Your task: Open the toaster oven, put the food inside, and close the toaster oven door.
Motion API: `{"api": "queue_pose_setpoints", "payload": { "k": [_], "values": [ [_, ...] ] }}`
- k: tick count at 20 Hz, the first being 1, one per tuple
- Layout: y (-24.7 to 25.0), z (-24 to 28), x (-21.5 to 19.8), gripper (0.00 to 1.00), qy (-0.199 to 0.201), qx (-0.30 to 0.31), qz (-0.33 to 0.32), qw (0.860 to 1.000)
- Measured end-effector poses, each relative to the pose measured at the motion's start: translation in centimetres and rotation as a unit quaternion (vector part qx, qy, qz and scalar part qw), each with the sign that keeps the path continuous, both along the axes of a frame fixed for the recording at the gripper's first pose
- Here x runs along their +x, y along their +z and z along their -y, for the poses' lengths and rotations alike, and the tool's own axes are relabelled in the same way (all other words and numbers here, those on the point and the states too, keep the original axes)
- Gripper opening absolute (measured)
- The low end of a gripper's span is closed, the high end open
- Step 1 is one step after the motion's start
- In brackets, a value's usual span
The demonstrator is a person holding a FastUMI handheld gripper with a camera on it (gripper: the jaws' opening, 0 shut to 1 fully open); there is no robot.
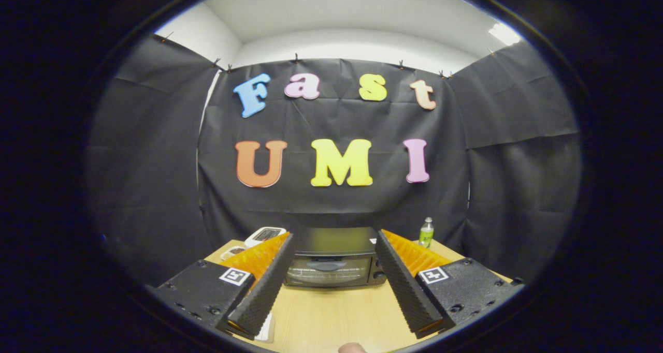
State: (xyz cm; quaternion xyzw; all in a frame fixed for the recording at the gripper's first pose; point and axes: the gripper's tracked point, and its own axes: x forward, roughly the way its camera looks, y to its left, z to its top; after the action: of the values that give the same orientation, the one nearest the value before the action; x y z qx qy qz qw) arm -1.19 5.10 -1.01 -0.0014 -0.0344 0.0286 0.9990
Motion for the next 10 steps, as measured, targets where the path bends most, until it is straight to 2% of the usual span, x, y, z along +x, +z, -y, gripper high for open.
{"api": "queue_pose_setpoints", "payload": {
  "k": [10],
  "values": [
    [-0.5,-0.4,-2.6,1.0,0.011,0.009,0.005,1.0]
  ]
}}
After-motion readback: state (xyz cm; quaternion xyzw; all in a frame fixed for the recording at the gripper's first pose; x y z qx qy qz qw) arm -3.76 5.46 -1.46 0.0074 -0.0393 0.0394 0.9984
